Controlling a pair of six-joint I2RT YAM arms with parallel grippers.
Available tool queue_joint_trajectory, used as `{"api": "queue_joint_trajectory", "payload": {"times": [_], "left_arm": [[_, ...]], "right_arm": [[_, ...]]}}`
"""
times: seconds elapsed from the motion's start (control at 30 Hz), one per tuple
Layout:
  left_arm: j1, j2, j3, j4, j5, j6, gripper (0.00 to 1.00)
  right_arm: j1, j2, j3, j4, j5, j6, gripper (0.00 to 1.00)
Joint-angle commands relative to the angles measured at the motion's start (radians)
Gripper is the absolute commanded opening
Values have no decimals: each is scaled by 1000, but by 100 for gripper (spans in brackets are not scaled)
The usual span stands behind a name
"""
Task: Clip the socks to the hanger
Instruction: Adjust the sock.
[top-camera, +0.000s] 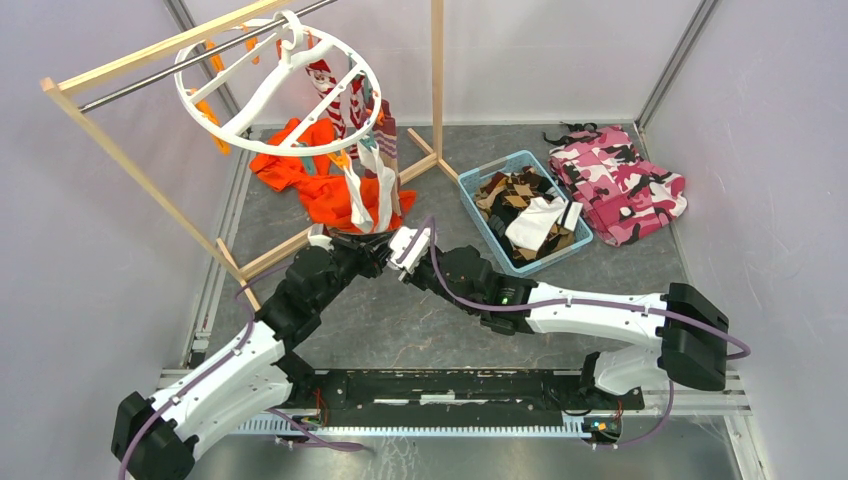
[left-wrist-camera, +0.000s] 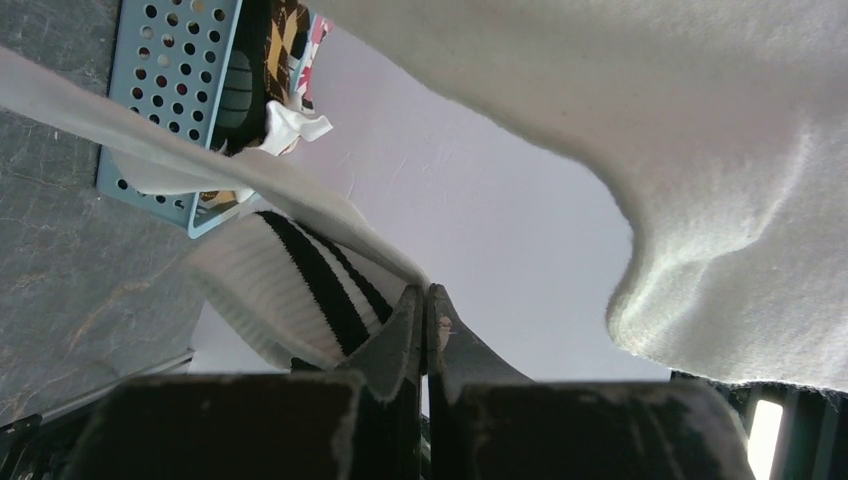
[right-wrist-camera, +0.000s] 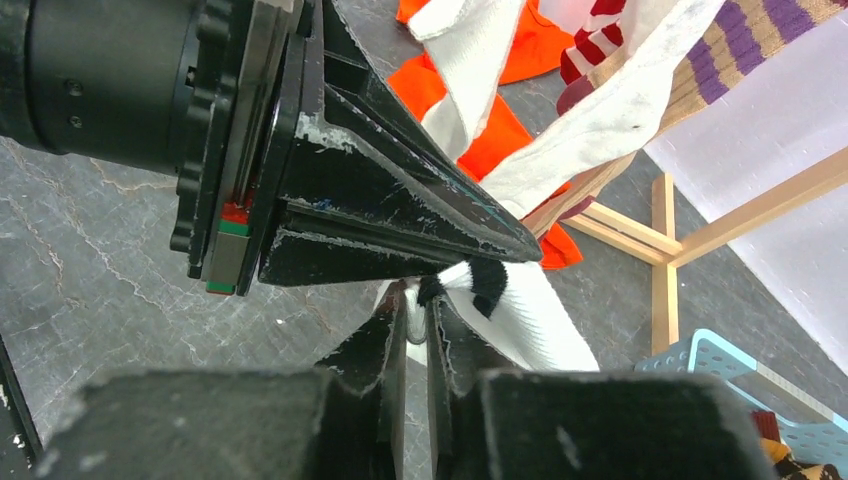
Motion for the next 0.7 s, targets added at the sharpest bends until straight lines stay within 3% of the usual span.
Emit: {"api": "queue_joint_trajectory", "payload": {"times": [0.0,0.1,0.27,0.5,0.6,0.67], "left_arm": [[-4,-22,5,39,-8,-37,2],[-4,-39,-4,36,-22,-20,4],[-4,-78,2,-37,-48,69,36],[-4,-160,-58,-63,-33,214,51],[-3,-195,-87,-10,-8,393,65],[-4,-216,-119,97,40,556,70]], "right_arm": [[-4,-39,27,-7,3,-16,10],[-31,-70,33,-58,-66,-29,7],[-129,-113,67,-183,-250,-33,0],[-316,-184,73,-314,-637,-42,0],[-392,-192,85,-316,-721,55,0],[-452,-187,93,-316,-805,152,0]]}}
